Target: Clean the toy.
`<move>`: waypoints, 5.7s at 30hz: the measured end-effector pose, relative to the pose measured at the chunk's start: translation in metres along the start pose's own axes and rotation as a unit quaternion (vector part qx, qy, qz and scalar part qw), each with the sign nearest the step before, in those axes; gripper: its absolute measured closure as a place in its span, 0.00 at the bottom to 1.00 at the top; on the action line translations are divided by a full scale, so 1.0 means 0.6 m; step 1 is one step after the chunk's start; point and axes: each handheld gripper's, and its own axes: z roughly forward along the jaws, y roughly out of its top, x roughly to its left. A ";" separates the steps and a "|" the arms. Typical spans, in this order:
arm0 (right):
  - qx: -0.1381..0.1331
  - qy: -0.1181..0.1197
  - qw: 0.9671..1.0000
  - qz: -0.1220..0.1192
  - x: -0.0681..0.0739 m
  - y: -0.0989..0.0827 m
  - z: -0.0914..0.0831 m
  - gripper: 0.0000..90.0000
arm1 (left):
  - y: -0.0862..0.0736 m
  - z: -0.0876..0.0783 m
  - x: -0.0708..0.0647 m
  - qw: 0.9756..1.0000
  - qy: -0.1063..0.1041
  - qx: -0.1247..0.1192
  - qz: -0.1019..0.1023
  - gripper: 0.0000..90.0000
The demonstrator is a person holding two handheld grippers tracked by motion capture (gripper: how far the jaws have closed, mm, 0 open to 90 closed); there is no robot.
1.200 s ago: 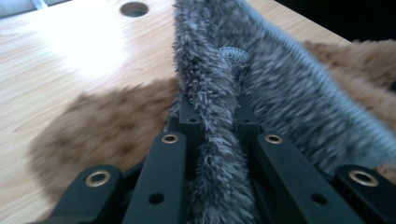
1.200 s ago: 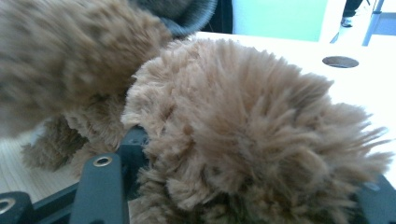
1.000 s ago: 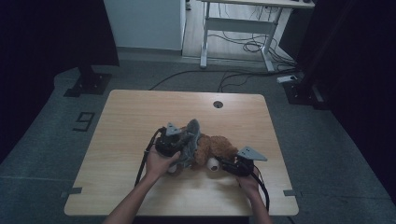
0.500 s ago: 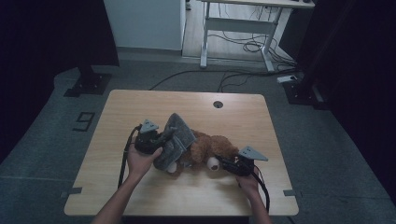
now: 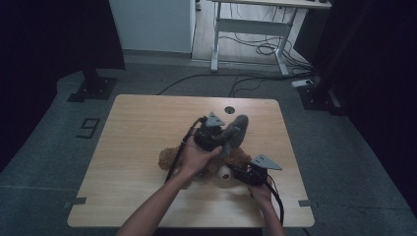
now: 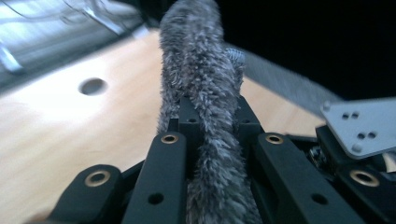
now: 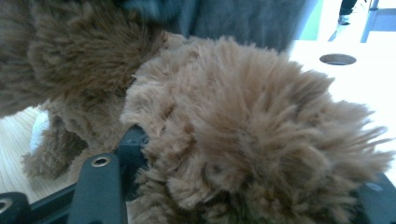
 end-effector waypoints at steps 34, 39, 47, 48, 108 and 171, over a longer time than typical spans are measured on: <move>-0.003 0.005 1.000 0.012 -0.004 -0.003 0.002 0.41 | -0.047 -0.038 -0.003 1.000 0.005 0.008 -0.002 0.88; -0.005 0.002 1.000 0.012 -0.003 -0.004 0.001 0.41 | -0.024 0.009 -0.051 0.999 -0.015 0.024 0.027 0.88; -0.001 0.000 1.000 0.012 -0.004 -0.006 0.002 0.40 | -0.076 0.069 -0.031 0.997 -0.044 0.063 -0.006 0.88; -0.001 0.000 1.000 0.009 -0.002 -0.006 0.002 0.40 | -0.077 0.064 -0.028 0.997 -0.042 0.065 -0.004 0.88; 0.131 -0.050 0.989 0.037 0.037 0.052 -0.005 0.21 | -0.191 -0.137 0.127 0.988 -0.008 -0.060 -0.141 0.86; 0.085 -0.032 0.996 0.020 0.046 -0.027 -0.065 0.42 | -0.127 0.018 -0.023 0.997 -0.067 0.032 -0.029 0.87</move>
